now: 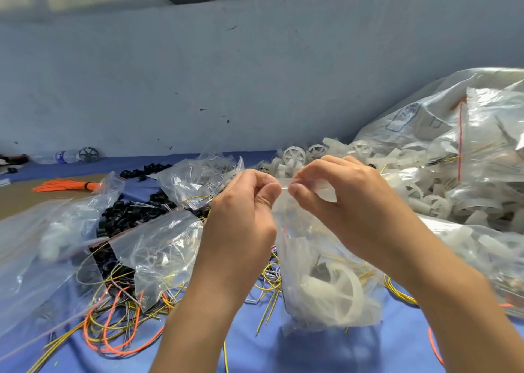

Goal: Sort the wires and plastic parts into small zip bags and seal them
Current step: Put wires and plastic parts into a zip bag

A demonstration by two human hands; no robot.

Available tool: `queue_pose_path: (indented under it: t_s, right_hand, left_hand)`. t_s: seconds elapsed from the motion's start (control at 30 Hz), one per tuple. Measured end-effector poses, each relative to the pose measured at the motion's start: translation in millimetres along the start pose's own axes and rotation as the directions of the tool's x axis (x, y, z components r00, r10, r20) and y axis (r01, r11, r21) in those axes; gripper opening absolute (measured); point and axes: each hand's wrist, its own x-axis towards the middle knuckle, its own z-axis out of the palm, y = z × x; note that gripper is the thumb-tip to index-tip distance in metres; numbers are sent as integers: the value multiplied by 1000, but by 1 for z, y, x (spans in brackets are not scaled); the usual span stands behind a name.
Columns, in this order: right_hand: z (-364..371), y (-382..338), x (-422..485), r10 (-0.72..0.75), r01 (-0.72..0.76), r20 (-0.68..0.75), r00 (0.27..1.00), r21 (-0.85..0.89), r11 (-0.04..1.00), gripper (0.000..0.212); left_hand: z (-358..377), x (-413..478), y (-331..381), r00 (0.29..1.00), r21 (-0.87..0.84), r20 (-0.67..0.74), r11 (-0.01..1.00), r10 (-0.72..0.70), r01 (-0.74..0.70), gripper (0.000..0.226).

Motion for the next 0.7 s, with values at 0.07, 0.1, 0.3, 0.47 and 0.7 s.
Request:
queue_pose_path:
  t_s: [0.07,0.1,0.3,0.47,0.7]
  right_hand:
    - [3,-2,-1,-19,19,-20,1000,1,1000,21]
    - [4,-3,-1,-27,26,-30,999,-5,1000,20]
    - [-9,9,-3,-13,13,0,1000,-95,995,28]
    - [-24,31,-8,67,-68,-15,998,-86,994,19]
    - [-33,50,-20,310,-287,-40,950,280,916,2]
  left_hand:
    - [1,-2,1,1000,8,-5,1000,1,-1,14]
    - [1,-2,1,1000,-2,-4,1000,3,-3,13]
    - [-2,2,-8,999,-76,-26,997,-32,30,14]
    - [-10,4,-23,994,-81,-74,994,-81,75,15]
    - [-12,3,-30,987,-34,-130,995,-96,92,17]
